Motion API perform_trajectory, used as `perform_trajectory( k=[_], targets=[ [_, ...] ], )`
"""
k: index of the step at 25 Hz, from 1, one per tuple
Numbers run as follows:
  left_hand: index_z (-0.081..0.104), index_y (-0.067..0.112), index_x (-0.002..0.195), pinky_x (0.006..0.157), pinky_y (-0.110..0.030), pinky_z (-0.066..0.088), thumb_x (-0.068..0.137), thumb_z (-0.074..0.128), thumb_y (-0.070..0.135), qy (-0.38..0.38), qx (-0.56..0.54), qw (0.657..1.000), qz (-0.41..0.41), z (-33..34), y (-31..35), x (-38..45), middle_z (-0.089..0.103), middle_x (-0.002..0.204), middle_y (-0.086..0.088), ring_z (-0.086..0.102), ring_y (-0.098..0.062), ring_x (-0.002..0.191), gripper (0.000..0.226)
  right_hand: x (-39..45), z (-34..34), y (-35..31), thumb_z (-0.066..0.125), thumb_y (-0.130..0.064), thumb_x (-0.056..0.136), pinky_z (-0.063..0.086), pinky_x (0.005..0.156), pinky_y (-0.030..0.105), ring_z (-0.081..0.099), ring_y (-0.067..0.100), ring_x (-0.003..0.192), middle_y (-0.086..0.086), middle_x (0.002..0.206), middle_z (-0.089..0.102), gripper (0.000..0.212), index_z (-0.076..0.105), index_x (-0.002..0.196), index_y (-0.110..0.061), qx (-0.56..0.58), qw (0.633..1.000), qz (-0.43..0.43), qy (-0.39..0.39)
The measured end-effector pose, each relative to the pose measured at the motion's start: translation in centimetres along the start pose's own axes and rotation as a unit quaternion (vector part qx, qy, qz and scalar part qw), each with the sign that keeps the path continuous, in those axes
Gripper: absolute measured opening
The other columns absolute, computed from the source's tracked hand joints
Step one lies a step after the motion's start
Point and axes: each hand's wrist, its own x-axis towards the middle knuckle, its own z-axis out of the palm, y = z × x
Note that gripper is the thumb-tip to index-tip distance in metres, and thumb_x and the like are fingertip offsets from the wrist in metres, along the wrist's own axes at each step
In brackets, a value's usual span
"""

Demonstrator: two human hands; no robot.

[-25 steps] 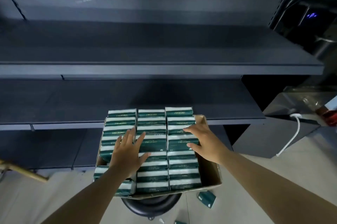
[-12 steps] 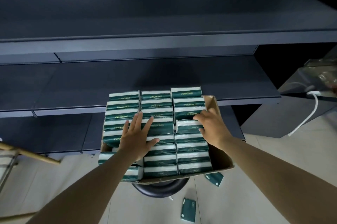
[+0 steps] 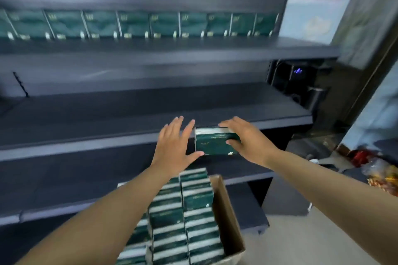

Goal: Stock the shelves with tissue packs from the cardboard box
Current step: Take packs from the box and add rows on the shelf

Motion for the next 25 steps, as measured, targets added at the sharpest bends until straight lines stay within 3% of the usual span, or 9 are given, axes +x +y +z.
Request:
perform_trajectory(
  k=[4,11,15,20,25],
  targets=[
    [0.016,0.020,0.151,0.116,-0.039,0.005,0.081,0.057,0.063,0.122,-0.004,0.992,0.036,-8.0,1.9,6.7,0.015,0.156,-0.013,0.010,-0.027,0.145,0.092,2.1,-9.9,-1.3,0.058,-0.011,0.091,0.033,0.096,0.025,0.042,0.020,0.120,0.000,0.124,0.052,0.039,0.049,0.128,-0.017,-0.026,0.996,-0.026,0.076],
    [0.016,0.022,0.151,0.116,-0.040,0.008,0.081,0.055,0.064,0.225,0.035,0.971,0.068,-14.8,4.4,18.5,0.018,0.155,-0.013,0.014,-0.027,0.144,0.091,8.8,-19.8,1.1,0.056,-0.010,0.092,0.033,0.097,0.027,0.043,0.022,0.115,0.004,0.118,0.053,0.036,0.051,0.127,-0.019,-0.075,0.982,-0.037,0.169],
    [0.014,0.024,0.151,0.116,-0.041,0.007,0.081,0.055,0.065,0.240,0.038,0.969,0.045,-13.6,4.1,26.4,0.016,0.156,-0.012,0.012,-0.026,0.144,0.091,15.7,-21.4,5.9,0.055,-0.010,0.092,0.031,0.098,0.029,0.041,0.022,0.115,0.004,0.120,0.052,0.037,0.050,0.128,-0.018,-0.074,0.977,-0.045,0.196],
    [0.010,0.026,0.151,0.116,-0.040,0.004,0.078,0.055,0.069,0.212,0.054,0.975,-0.026,-9.0,1.0,38.0,0.012,0.157,-0.012,0.007,-0.026,0.145,0.097,27.3,-20.9,14.6,0.053,-0.010,0.093,0.019,0.103,0.019,0.036,0.020,0.127,0.000,0.132,0.049,0.039,0.045,0.131,-0.017,-0.040,0.980,-0.052,0.188],
    [0.024,0.020,0.149,0.115,-0.044,0.010,0.071,0.065,0.067,0.210,0.076,0.972,-0.080,-4.1,-3.3,46.5,0.026,0.151,-0.019,0.018,-0.031,0.142,0.100,38.9,-17.8,21.0,0.052,-0.011,0.094,0.024,0.103,0.021,0.032,0.016,0.128,-0.001,0.134,0.048,0.038,0.045,0.130,-0.018,0.003,0.985,-0.056,0.161]
  ],
)
